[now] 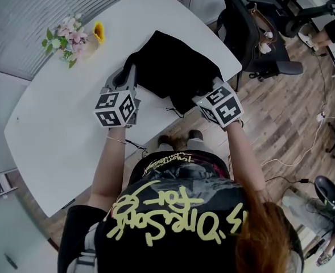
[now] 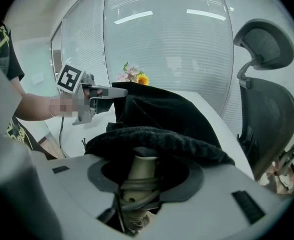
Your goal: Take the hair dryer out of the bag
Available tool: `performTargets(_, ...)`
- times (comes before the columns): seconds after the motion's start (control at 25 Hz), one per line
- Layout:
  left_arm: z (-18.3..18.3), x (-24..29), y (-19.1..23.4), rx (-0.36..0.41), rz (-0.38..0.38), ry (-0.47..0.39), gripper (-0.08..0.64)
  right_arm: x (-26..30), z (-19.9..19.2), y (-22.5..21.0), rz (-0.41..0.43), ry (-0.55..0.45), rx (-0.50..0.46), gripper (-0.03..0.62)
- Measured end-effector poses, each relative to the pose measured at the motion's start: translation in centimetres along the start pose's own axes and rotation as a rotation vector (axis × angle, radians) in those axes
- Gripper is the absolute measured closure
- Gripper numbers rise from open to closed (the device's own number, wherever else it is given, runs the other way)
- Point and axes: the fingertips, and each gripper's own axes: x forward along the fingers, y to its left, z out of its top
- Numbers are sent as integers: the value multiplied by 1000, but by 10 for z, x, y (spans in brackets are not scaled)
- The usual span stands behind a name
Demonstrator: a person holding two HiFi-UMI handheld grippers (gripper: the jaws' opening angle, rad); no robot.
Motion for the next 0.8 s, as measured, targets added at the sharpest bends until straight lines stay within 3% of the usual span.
performTargets(0.32,-2,-1,8,-29,6,-5,558,0,-4,12,56,-2,29,408)
performTargets(0.8,0,-2,22,-61,13,-17,558,-2,-2,29,62,1,-30,410)
